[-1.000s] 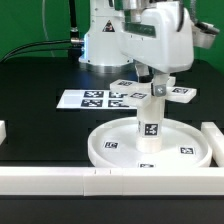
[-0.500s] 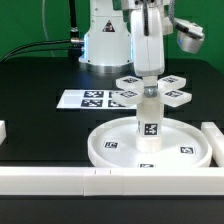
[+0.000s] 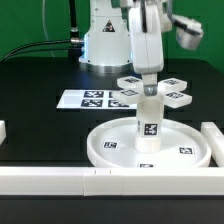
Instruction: Assemble round table
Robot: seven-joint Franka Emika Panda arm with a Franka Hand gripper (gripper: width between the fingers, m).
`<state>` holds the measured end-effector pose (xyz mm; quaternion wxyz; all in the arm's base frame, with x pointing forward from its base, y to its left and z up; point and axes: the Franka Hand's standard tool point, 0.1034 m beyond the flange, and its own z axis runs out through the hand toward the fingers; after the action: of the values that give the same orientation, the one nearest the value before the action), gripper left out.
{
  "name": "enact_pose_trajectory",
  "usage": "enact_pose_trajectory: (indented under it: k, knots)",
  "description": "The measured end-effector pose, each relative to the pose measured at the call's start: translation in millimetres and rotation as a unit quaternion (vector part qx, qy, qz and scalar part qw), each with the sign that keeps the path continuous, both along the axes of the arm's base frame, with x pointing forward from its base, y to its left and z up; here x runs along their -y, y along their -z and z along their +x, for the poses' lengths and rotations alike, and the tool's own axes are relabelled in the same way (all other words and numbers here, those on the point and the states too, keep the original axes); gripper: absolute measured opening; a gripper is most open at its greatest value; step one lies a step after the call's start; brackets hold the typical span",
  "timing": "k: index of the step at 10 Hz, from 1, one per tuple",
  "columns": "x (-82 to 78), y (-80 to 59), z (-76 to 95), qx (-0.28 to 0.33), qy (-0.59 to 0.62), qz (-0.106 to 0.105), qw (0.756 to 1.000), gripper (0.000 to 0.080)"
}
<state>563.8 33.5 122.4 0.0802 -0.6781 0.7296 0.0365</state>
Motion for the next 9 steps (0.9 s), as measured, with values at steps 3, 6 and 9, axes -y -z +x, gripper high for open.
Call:
enact_pose_trajectory:
  k: [3,6,9]
  knots:
    - [-1.8,-11.9,4.0,0.009,-0.017,0.006,1.0,0.0647]
    - [-9.8,-7.7,2.1,0.018,-0.131,-0.016,0.991,0.0649]
    - [-20.6,-10.0,1.6,0.029,-0.32,-0.037,0.946,0.0649]
